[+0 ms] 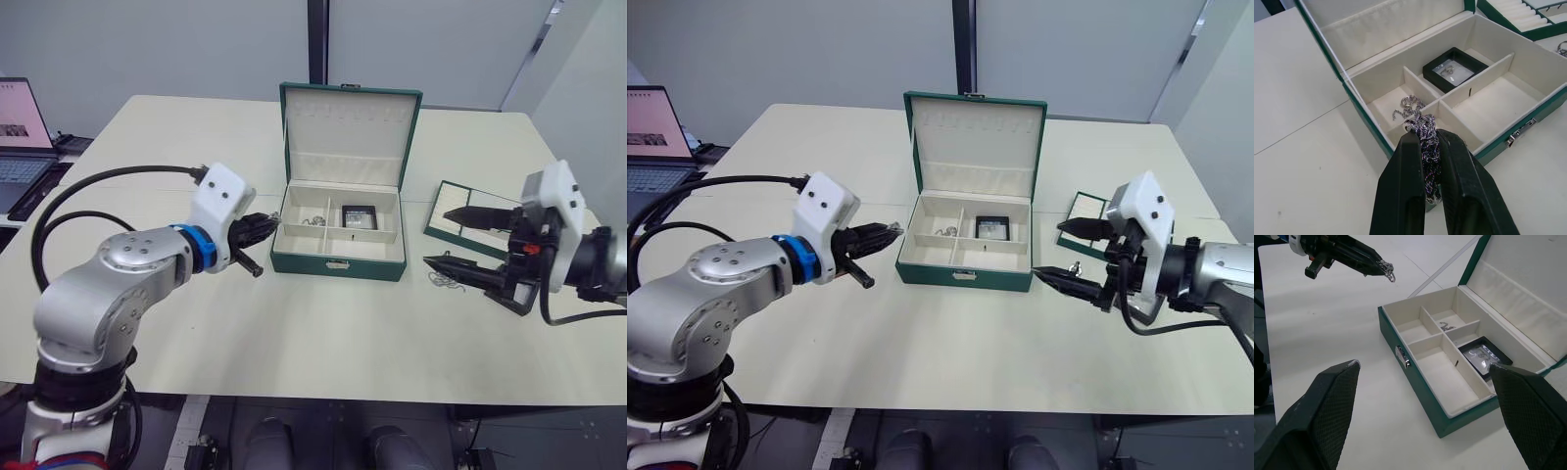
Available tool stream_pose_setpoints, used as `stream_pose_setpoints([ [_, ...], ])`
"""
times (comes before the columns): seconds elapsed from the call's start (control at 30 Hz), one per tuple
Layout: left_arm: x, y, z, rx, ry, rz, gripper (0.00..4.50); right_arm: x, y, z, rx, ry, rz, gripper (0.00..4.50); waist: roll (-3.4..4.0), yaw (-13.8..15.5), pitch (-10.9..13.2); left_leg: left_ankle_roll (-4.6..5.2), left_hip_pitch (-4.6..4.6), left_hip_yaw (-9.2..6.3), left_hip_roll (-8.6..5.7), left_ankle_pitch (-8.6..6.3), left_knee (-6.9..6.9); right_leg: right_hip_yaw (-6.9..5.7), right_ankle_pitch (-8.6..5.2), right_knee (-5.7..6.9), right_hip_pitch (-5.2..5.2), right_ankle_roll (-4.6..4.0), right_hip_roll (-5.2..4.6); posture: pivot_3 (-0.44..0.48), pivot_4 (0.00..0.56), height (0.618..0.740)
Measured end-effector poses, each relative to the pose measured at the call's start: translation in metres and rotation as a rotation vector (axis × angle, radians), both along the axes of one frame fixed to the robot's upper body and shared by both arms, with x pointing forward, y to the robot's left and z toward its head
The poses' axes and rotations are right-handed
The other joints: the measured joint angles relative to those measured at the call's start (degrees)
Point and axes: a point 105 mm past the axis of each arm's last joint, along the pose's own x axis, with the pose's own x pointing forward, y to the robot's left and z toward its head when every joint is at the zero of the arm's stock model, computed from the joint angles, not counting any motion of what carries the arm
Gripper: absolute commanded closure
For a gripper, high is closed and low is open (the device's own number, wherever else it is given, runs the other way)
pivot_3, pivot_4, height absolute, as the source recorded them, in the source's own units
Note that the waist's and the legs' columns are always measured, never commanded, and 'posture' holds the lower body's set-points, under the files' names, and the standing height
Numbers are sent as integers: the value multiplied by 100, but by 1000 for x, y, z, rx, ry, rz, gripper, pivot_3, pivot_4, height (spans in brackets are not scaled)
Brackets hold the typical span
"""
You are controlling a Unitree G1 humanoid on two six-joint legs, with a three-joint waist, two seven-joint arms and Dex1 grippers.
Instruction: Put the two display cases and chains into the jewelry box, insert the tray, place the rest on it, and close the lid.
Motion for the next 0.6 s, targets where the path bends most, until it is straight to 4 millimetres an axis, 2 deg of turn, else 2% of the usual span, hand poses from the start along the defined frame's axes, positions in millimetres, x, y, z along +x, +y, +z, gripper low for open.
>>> stream_pose_setpoints([
  [0.27, 21, -1, -14, 18, 29, 23, 4385, -5, -6, 1, 10, 10, -21, 0, 0, 9, 1, -1, -1, 1, -1, 1, 1, 1, 0, 0, 1, 0, 0, 0, 150, 740],
  [0.43, 31, -20, -23, 9, 33, -37, 4385, -11, -5, -3, 14, 36, -17, 0, -1, 27, 1, -4, -4, 0, -3, 2, 2, 0, 0, -1, 2, 0, -1, 0, 150, 740],
  [0.6, 38, -28, -31, 23, 38, -58, 4385, -13, -5, -4, 13, 41, -19, 0, -1, 20, 1, -4, -4, 0, -2, 2, 2, -1, 0, 1, 2, 0, 0, 0, 150, 740],
])
